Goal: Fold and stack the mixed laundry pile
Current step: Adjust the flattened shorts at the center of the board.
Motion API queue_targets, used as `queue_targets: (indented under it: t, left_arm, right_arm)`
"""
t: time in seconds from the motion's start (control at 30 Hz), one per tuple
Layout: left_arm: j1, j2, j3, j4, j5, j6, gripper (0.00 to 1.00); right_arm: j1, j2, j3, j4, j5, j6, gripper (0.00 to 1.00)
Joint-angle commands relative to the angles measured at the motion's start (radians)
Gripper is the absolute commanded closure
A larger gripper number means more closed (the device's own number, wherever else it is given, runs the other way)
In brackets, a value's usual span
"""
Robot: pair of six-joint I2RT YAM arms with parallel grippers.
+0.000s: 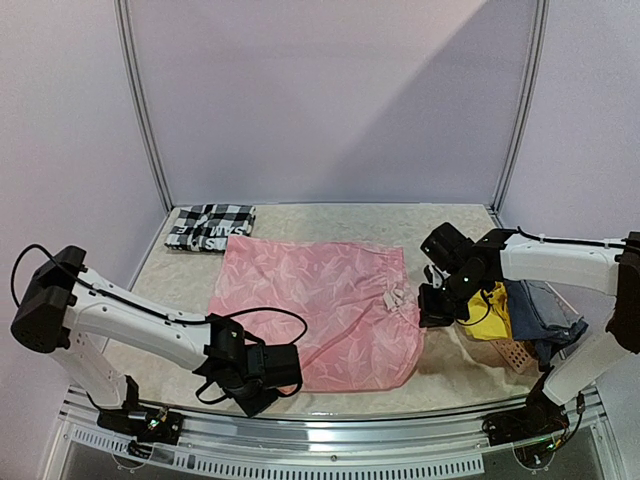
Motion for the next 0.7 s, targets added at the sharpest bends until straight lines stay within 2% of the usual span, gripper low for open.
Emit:
queue_targets:
  t: [0.0, 0.13, 0.2, 0.27, 0.4, 0.67]
  left_arm:
    - [-0.013, 0.048, 0.005, 0.035, -0.065, 0.002, 0.68]
    - [-0.013, 0.07, -0.006, 0.041, -0.111, -0.014, 0.74]
    - [-0.012, 0.072, -0.017, 0.052, -0.12, -0.01, 0.84]
    - [-0.012, 0.068, -0.017, 0.052, -0.123, 0.001, 1.0]
    - [-0.013, 0.015, 0.006, -0.024, -0.096, 0.019, 1.0]
    - [-0.011, -0.273, 0.035, -0.276, 0.086, -0.058, 1.0]
  right_arm:
    - [0.003, -0.019, 0.017, -0.022, -0.007, -0.01, 1.0]
    - [0.003, -0.018, 0.022, -0.034, -0.006, -0.009, 1.0]
    - [0.003, -0.02, 0.025, -0.042, -0.003, -0.013, 1.0]
    - [0.004, -0.022, 0.03, -0.051, 0.002, -0.015, 1.0]
    - [0.003, -0.022, 0.057, -0.092, 0.02, -0.019, 1.0]
    - [-0.03, -0.058, 0.113, -0.256, 0.092, 0.032, 1.0]
